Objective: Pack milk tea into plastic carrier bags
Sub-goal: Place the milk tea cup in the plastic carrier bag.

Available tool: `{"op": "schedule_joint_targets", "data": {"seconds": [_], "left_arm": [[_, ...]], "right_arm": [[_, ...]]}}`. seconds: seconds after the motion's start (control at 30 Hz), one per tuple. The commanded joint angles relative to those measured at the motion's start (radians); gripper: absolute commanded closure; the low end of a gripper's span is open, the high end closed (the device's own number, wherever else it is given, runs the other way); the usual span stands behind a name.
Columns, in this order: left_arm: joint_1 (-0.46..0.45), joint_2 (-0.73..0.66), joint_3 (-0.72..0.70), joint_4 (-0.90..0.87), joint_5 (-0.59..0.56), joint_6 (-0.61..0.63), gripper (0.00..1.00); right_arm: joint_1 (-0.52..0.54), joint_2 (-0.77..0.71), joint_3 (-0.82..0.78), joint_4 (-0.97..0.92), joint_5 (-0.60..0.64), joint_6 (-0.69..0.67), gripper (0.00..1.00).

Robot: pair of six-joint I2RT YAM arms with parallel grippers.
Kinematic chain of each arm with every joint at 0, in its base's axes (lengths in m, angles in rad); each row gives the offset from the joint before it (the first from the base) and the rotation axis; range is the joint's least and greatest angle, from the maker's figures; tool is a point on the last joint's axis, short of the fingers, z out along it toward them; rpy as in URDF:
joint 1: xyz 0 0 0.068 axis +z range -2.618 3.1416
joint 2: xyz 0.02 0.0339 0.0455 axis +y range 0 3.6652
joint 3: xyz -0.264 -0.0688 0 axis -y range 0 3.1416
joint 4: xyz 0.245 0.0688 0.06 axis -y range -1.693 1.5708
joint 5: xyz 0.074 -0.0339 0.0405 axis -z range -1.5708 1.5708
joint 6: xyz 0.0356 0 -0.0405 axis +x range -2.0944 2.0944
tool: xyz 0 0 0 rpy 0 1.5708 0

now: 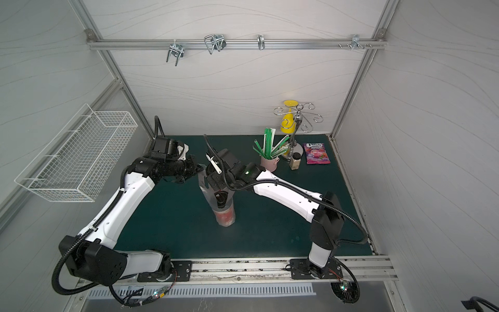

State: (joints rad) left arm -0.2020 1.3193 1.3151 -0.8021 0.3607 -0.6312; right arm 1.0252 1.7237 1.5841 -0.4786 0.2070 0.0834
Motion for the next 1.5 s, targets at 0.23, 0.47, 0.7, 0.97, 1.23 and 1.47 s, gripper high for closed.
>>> {"op": "schedule_joint_targets", "data": {"seconds": [0.23,0.47,0.7,0.97,1.23,1.47], "left_arm": [[0.016,0.007,0.036,0.032,0.026,0.003,1.0],[0.016,0.014,0.044,0.031,0.032,0.005,1.0],[0.016,0.015,0.05,0.029,0.029,0.009,1.0],[0.016,0.017,0.052,0.027,0.029,0.016,1.0],[0.017,0.017,0.045,0.025,0.027,0.023,1.0],[0.018,0.014,0.033,0.029,0.027,0.024,1.0]], "right_arm": [[-0.011,0.057,-0.014,0.035,-0.02,0.007,0.08],[-0.02,0.086,-0.013,0.031,-0.031,0.01,0.08],[-0.021,0.11,-0.013,0.026,-0.037,0.01,0.07],[-0.019,0.117,-0.01,0.009,-0.034,0.012,0.02],[-0.01,0.1,0.022,-0.025,0.005,0.012,0.01],[0.001,0.085,0.047,-0.054,0.017,0.009,0.01]]}}
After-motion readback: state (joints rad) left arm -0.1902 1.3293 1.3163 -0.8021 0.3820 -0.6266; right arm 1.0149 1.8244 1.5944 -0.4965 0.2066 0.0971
